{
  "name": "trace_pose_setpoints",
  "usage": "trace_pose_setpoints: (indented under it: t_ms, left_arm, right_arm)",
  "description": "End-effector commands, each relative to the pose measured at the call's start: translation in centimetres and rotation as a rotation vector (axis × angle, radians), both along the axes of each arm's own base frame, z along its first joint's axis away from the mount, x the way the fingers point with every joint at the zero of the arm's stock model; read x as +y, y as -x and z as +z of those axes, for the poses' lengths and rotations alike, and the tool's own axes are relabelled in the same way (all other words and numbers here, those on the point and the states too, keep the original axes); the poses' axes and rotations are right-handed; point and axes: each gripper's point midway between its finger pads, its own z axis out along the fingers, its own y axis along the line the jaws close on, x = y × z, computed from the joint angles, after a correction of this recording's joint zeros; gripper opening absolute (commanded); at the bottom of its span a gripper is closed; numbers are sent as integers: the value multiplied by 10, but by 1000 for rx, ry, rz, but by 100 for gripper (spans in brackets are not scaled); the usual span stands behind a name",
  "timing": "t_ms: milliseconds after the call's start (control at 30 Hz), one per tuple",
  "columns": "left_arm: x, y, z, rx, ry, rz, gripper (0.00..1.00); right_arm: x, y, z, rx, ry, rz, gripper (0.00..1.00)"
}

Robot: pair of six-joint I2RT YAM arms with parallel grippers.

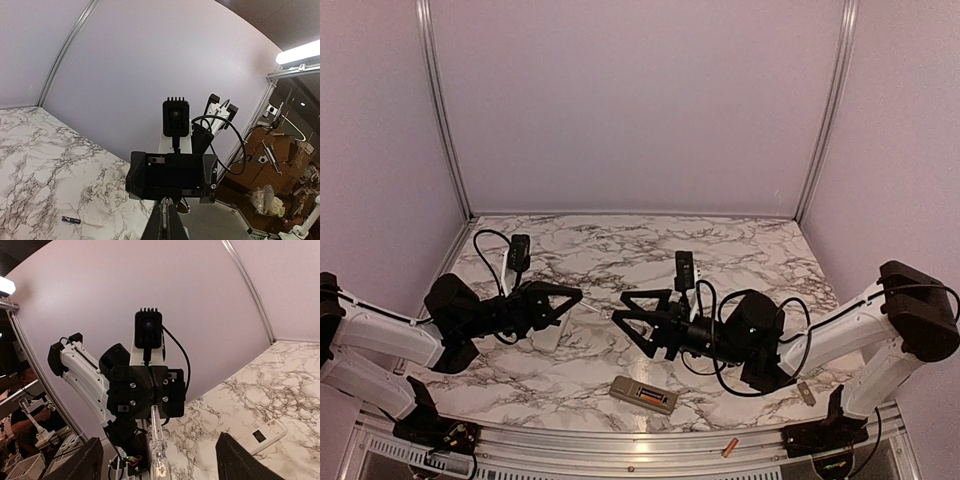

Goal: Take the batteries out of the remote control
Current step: Pass from the left arm to the right

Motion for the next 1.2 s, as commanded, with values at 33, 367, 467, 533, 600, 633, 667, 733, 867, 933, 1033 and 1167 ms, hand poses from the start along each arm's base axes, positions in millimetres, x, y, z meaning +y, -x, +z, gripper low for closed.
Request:
trace_pose_setpoints:
  t_ms: [33,367,467,533,600,633,667,733,867,933,1033,1167]
  left_arm:
    - [24,18,48,-179,176,33,0]
    - [32,20,51,-199,203,59,0]
    - [33,20,51,-204,204,69,0]
    - [33,19,50,-207,201,75,0]
    - [33,19,50,-209,198,79,0]
    - [33,18,50,-210,198,81,0]
    - [33,18,49,-208,197,82,0]
    - [33,18,49,-210,198,82,0]
    - [34,18,49,-210,199,87,0]
    - [35,18,50,-211,203,93,0]
    - [36,18,49,-212,201,100,0]
    - [36,17,50,-216,201,104,0]
  right_arm:
    - [14,9,23,-33,-83,98,71]
    - [33,15,26,-2,-118,202,57]
    - [38,12,22,18,-107,200,53]
    - [40,11,21,28,-106,203,50]
    - [42,12,20,29,-105,210,45]
    - [43,12,20,29,-106,211,42]
    - [44,12,21,27,-107,212,40]
    - [44,11,21,24,-107,208,38]
    - [42,11,24,13,-116,202,36]
    - [41,12,28,5,-122,199,36]
    - [39,12,30,-3,-125,193,38]
    - [38,11,31,-7,-126,184,36]
